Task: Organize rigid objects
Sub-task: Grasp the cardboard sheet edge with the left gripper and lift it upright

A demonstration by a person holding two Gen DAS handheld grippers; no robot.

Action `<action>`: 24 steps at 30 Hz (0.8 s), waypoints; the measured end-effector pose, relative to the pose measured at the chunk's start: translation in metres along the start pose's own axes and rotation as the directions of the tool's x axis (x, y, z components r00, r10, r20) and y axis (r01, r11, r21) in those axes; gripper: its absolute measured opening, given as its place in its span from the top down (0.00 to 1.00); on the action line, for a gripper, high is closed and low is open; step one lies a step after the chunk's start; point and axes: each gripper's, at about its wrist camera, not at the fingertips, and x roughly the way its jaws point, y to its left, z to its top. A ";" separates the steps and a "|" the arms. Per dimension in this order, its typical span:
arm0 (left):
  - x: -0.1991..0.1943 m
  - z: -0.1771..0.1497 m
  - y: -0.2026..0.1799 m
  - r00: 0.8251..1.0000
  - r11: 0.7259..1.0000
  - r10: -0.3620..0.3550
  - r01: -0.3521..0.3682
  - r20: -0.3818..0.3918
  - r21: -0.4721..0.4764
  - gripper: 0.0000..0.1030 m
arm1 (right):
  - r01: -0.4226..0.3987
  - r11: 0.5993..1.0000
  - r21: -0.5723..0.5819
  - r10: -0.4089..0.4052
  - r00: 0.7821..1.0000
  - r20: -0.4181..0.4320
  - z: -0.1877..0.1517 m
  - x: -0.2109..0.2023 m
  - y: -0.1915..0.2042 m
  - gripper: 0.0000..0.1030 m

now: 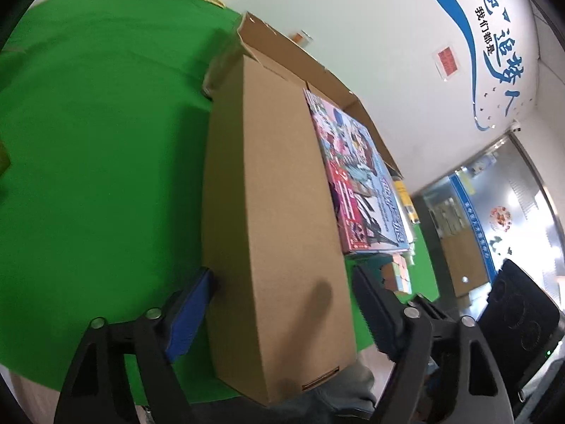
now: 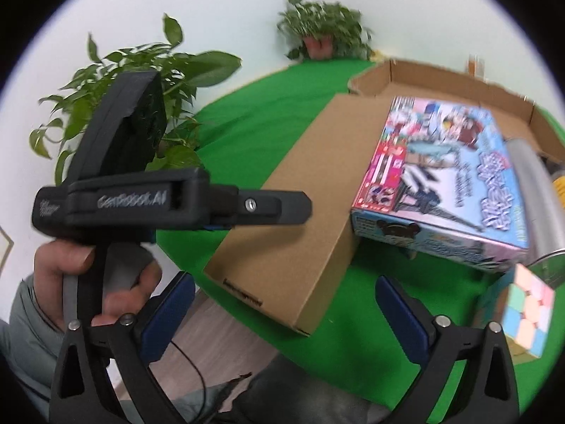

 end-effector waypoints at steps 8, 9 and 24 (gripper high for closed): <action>0.004 0.002 -0.003 0.999 0.999 -0.033 0.035 -0.043 0.040 0.36 | 0.032 0.999 -0.004 -0.032 0.998 -0.057 0.007 0.017 0.009 0.09; 0.005 0.003 -0.004 0.998 0.999 -0.027 0.030 -0.048 0.045 0.36 | 0.037 0.999 -0.004 -0.037 0.998 -0.059 0.007 0.017 0.009 0.09; 0.044 0.026 0.015 0.988 0.991 -0.075 0.058 -0.138 -0.122 0.21 | -0.023 0.995 0.093 0.029 0.997 -0.070 0.005 0.017 -0.004 0.10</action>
